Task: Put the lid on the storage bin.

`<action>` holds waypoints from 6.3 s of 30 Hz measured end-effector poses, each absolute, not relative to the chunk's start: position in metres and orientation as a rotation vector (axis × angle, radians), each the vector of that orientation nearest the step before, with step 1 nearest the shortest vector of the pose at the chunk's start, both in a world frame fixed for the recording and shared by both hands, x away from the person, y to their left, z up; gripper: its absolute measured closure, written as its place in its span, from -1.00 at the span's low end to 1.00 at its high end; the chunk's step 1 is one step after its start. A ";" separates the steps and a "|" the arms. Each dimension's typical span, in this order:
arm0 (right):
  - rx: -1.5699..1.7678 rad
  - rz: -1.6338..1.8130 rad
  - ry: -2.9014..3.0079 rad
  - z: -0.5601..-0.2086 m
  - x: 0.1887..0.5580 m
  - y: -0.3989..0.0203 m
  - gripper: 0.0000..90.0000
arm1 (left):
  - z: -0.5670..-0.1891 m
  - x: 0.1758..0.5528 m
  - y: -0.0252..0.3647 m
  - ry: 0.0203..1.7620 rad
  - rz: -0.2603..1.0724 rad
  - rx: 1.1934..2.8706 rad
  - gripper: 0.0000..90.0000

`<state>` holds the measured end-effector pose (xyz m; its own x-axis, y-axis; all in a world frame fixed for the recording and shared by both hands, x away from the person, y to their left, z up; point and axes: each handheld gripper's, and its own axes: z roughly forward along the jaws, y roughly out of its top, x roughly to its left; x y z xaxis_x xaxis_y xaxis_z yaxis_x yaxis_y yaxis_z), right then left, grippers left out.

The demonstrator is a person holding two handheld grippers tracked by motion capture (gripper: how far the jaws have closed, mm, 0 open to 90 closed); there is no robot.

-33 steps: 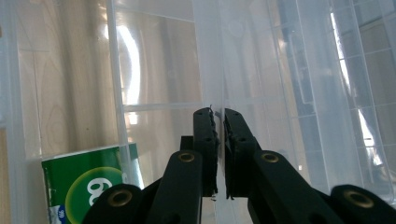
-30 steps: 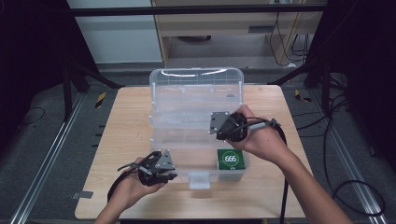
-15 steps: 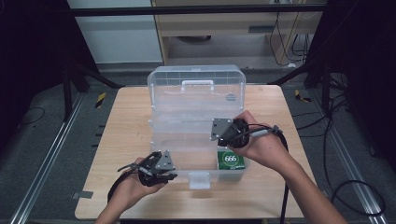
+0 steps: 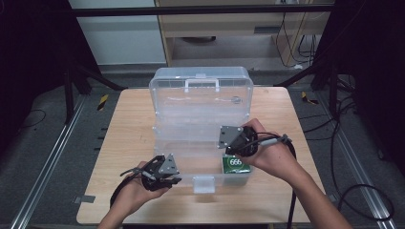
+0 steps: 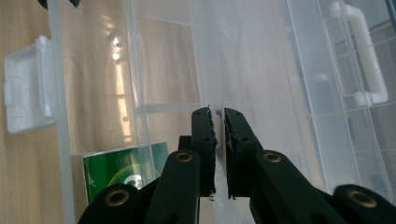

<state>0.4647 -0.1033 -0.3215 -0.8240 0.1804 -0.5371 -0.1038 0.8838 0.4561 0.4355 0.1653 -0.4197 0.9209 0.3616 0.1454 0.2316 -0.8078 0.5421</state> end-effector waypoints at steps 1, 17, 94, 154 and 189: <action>0.065 0.659 2.463 -0.323 0.464 -0.105 0.86 | -0.420 0.435 0.165 0.424 0.329 2.545 0.63; 0.059 0.671 2.479 -0.327 0.456 -0.107 0.86 | -0.420 0.434 0.165 0.409 0.342 2.543 0.63; 0.063 0.705 2.494 -0.333 0.450 -0.112 0.82 | -0.304 0.473 0.250 0.796 0.386 2.007 1.00; 0.210 0.893 2.426 -0.330 0.434 -0.119 0.57 | -0.315 0.487 0.253 0.864 0.303 1.901 1.00; 0.496 0.893 2.261 -0.322 0.420 -0.189 -0.15 | -0.327 0.474 0.253 0.841 0.306 1.915 1.00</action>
<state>0.4195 -0.1893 -0.3218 -0.7180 0.5470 -0.4305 0.1053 0.6967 0.7096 0.4736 0.2525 -0.3273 0.7282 0.6706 -0.1412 0.4225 -0.2770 0.8630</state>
